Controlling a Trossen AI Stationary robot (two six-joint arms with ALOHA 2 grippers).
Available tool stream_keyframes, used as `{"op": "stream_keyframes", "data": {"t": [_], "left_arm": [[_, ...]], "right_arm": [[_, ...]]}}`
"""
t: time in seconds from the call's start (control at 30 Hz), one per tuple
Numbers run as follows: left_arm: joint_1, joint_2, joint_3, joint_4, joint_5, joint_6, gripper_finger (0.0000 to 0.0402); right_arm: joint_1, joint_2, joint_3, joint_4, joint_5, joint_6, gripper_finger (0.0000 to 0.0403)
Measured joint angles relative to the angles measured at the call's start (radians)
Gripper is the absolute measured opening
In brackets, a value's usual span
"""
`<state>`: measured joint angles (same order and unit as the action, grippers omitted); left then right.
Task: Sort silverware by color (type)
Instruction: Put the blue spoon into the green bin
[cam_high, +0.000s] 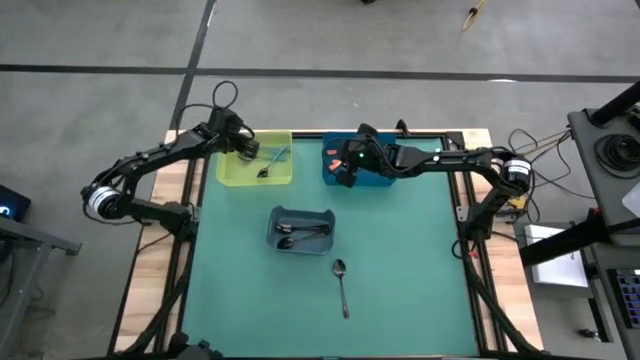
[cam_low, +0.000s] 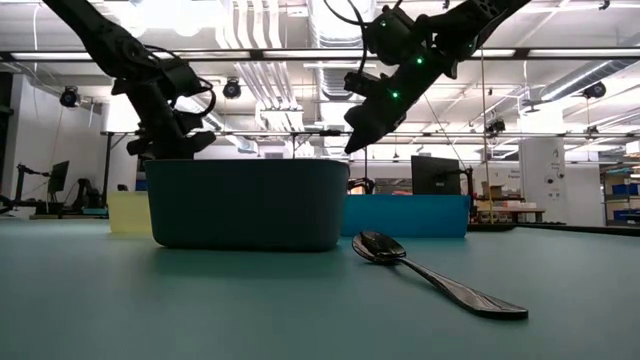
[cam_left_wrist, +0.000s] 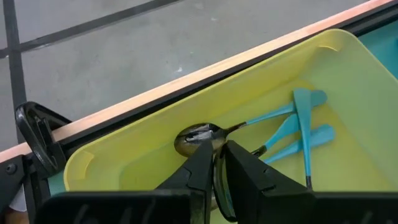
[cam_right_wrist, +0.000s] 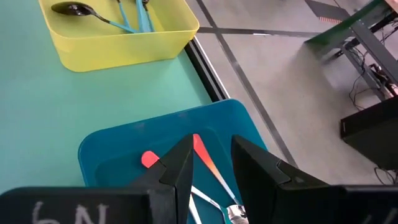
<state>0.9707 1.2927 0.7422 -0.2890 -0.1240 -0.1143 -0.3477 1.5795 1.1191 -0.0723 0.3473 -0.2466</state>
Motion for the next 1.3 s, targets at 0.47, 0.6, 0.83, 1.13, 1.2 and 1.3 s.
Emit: {"op": "stream_keyframes", "data": {"t": [0.47,0.6,0.83,1.13,1.2,1.3], "left_arm": [[0.000,0.003,0.000,0.003,-0.050,-0.003,0.0027],[0.000,0.003,0.000,0.003,-0.050,-0.004,0.0027],[0.000,0.003,0.000,-0.003,-0.050,-0.023,0.0027],[0.000,0.003,0.000,-0.016,-0.050,-0.031,0.0027],[0.000,0.003,0.000,-0.016,-0.050,-0.034,0.0027],[0.000,0.003,0.000,-0.016,-0.050,-0.034,0.0027]], "right_arm": [[0.000,0.000,0.000,0.000,0.000,0.000,0.0100],[0.000,0.000,0.000,0.000,0.000,0.000,0.0100],[0.000,0.000,0.000,-0.001,0.000,0.000,0.0100],[0.000,0.000,0.000,-0.002,-0.001,0.000,0.0100],[0.000,0.000,0.000,-0.002,-0.001,0.000,0.0100],[0.000,0.000,0.000,-0.002,-0.001,0.000,0.0100]]}}
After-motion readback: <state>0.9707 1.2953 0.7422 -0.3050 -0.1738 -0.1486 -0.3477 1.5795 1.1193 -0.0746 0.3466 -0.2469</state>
